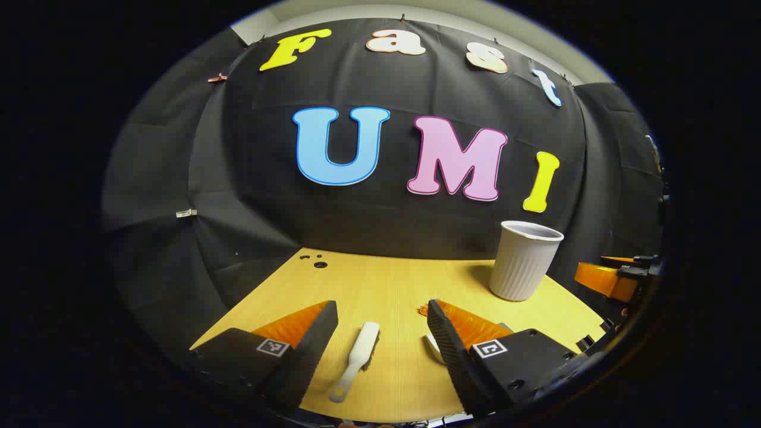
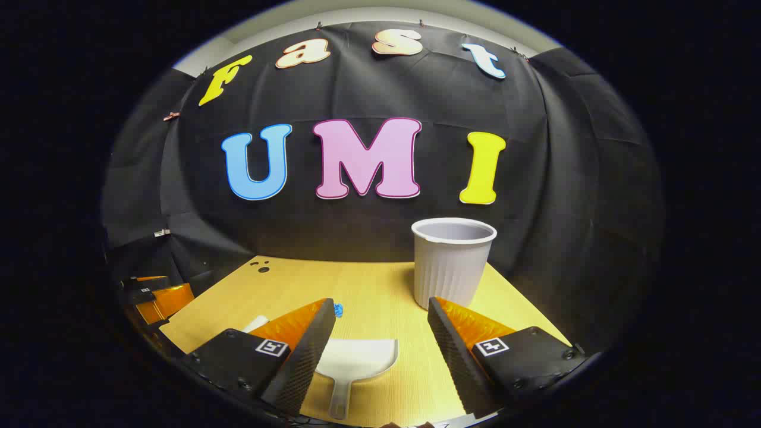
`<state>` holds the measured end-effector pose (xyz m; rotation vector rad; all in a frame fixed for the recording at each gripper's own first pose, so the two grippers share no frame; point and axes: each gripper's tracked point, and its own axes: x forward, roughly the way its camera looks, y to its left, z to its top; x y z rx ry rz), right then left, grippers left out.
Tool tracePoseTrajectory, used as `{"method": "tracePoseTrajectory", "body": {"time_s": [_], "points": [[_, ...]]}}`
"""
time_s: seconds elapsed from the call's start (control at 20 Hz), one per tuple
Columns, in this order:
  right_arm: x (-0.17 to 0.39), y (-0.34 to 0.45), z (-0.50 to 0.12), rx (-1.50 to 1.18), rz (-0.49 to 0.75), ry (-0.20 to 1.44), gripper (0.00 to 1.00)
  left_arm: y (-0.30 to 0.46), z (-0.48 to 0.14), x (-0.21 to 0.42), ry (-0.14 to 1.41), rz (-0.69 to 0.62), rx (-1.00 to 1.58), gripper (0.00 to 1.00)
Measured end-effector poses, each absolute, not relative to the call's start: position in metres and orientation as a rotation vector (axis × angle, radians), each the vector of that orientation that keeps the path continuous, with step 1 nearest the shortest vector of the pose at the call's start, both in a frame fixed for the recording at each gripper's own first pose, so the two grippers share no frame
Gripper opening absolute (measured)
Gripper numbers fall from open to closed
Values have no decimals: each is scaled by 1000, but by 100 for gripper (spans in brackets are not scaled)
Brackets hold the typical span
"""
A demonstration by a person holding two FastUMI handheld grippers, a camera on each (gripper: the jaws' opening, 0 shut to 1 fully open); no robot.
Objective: Pick up the small broom and dustpan from the desktop, sweep the trash into the dustpan with the broom, and then empty the trash into the garbage bin.
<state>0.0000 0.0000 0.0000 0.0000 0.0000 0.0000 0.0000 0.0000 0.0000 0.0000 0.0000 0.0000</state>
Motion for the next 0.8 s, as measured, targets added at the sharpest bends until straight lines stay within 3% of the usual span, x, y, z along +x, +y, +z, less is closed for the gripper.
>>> {"method": "tracePoseTrajectory", "body": {"time_s": [0.8], "points": [[-3,10,-29,-3,70,84,98,26,-31,4,90,24,-47,96]]}}
